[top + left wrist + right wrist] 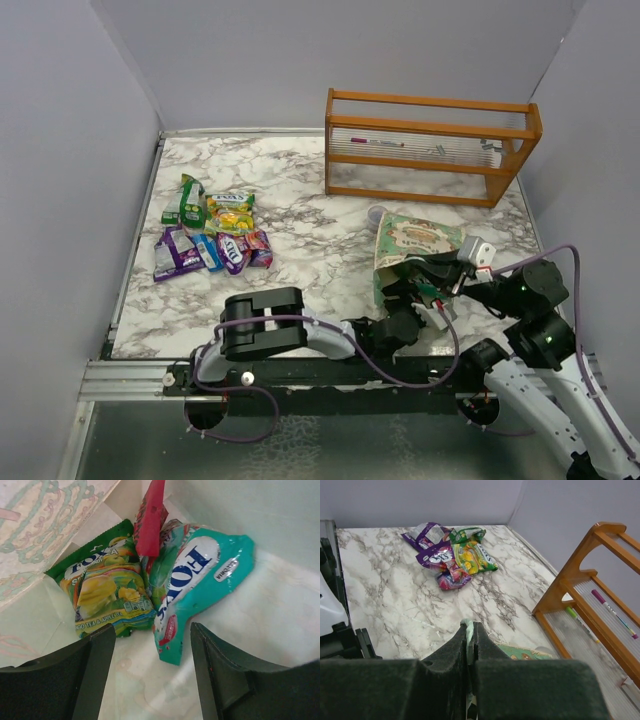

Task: Take the snacks out of the paper bag
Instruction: Take out the snack from the paper bag.

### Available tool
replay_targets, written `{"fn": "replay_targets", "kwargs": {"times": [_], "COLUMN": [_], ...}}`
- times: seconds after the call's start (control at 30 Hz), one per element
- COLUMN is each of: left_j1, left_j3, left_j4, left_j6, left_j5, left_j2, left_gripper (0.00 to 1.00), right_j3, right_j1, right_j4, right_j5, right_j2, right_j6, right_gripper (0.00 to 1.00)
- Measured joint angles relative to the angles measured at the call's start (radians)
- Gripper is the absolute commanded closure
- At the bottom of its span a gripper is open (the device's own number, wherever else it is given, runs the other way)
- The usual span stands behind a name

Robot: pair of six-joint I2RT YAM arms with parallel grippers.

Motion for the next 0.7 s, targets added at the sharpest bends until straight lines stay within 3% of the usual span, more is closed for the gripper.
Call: {"fn": "replay_targets", "kwargs": {"times": [0.4, 0.57, 0.7], "left_j1": [0.075, 0.095, 0.108], "left_j3": [0.036, 0.077, 0.108], "left_j4": [-0.050, -0.074, -0.092], "left_j6": [-0.005, -0.017, -0.029], "left_j5": [0.069, 0.094, 0.109], "left_j2": [0.059, 0.089, 0.111], "left_gripper": [0.34, 0.46, 0.65], "right_j3": [0.018, 0.014, 0.013], "right_j1": [0.000, 0.000, 0.000], "right_j4": [-0.009, -0.009, -0.009], "right_j5": [0.002, 0.001, 0.001], "right_j2": [-0.006, -0.008, -0.008], "right_j6": [-0.010, -0.010, -0.011], "right_gripper": [0.98, 0.98, 0.98]}}
